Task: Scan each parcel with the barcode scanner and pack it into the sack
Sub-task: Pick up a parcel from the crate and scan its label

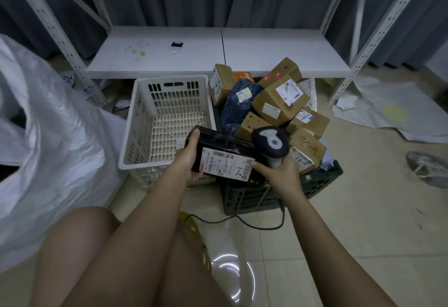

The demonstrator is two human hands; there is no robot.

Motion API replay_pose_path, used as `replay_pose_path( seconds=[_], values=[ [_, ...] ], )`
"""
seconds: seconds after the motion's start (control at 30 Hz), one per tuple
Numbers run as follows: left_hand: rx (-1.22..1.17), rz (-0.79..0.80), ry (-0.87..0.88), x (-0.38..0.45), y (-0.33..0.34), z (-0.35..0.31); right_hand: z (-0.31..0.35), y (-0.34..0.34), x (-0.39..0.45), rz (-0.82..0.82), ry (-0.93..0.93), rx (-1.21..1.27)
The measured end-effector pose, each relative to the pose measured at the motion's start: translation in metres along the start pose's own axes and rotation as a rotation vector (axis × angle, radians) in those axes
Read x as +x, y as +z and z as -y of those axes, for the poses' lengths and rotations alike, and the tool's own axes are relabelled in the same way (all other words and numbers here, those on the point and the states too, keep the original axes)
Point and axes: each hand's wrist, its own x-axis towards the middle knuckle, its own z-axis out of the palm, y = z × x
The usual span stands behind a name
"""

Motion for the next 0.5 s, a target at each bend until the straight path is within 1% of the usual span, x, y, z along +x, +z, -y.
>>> replay_pose_path(
  seconds=[0.07, 0.13, 0.23, 0.3, 0.4, 0.5],
  values=[
    [0.061, -0.002, -0.004, 0.002, -0.006, 0.008, -0.008, 0.008, -0.005, 0.001, 0.0, -0.082],
    [0.133, 0.018, 0.033, 0.007, -0.012, 0.011, -0.012, 0.015, -0.008, -0.058, -0.024, -0.122],
    [0.21, 0.069, 0.117, 0.011, -0.023, 0.011, -0.013, 0.018, -0.004, -0.116, 0.034, -0.095],
    [0.264, 0.076, 0.212, 0.015, -0.03, 0.011, -0.01, 0.018, 0.004, -0.131, 0.095, -0.057],
    [0.199, 0.133, 0.303, 0.02, -0.041, 0.009, -0.005, 0.015, 0.015, -0.118, 0.222, 0.062],
    [0.141, 0.198, 0.339, 0.03, -0.049, 0.005, 0.0, 0.011, 0.023, -0.048, 0.268, 0.05]
  ],
)
